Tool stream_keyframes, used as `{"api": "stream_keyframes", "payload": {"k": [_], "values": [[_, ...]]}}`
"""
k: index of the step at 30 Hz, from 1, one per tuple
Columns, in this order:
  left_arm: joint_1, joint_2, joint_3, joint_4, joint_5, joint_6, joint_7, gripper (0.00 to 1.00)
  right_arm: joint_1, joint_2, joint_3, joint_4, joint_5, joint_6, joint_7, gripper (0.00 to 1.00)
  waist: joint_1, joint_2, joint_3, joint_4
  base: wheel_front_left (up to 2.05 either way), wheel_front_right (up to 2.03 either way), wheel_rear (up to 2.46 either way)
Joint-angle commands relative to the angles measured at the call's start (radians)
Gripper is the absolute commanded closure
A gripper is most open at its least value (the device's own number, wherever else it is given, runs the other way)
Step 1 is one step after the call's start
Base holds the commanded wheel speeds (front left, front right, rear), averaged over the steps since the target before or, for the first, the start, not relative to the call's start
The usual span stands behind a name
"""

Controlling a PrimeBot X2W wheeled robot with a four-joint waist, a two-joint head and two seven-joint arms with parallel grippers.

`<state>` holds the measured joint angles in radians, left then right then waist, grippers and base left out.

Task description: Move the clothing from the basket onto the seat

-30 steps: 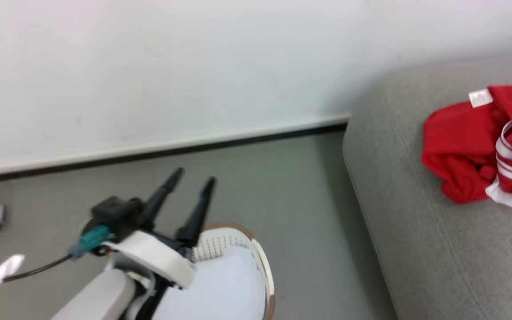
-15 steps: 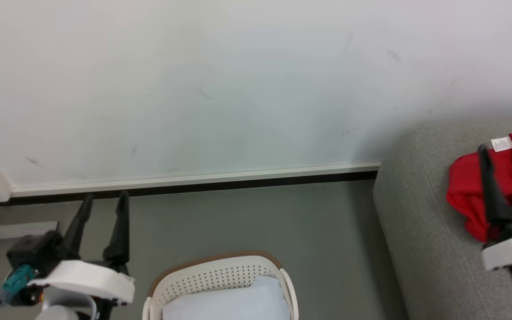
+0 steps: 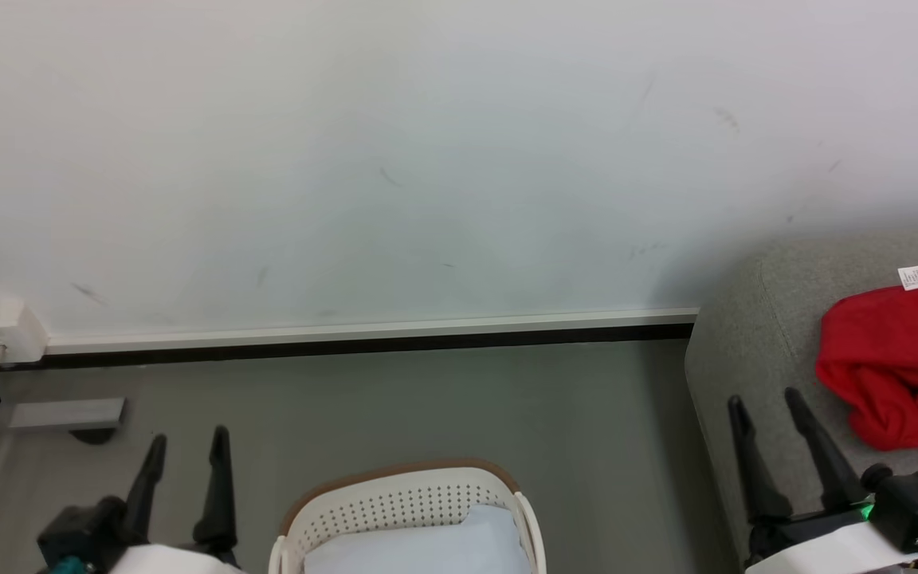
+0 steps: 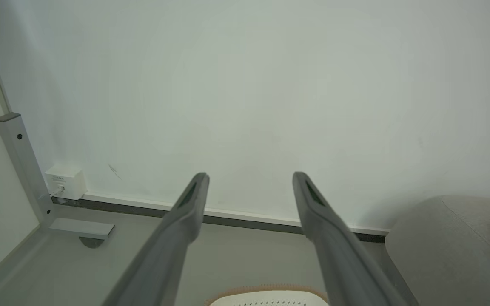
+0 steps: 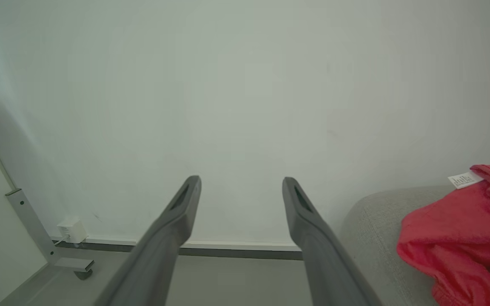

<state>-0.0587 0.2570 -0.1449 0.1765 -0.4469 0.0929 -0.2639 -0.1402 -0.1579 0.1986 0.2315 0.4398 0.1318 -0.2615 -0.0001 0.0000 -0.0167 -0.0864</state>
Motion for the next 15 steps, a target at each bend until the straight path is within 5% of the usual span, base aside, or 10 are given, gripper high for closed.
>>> {"api": "stream_keyframes", "payload": {"k": [1,15], "values": [[0.022,-0.013,0.011,0.004,0.025,-0.008,-0.001,0.0,0.016,0.005,0.003,-0.005,-0.011,-0.002,-0.004,0.0,0.0001,0.0,-0.002,0.0,0.0,0.0,0.0],[0.033,-0.125,0.127,0.065,0.174,-0.121,-0.001,0.0,0.042,0.031,0.016,-0.018,-0.047,-0.002,-0.004,0.0,0.0001,0.0,-0.013,0.005,0.0,0.0,0.0]]}}
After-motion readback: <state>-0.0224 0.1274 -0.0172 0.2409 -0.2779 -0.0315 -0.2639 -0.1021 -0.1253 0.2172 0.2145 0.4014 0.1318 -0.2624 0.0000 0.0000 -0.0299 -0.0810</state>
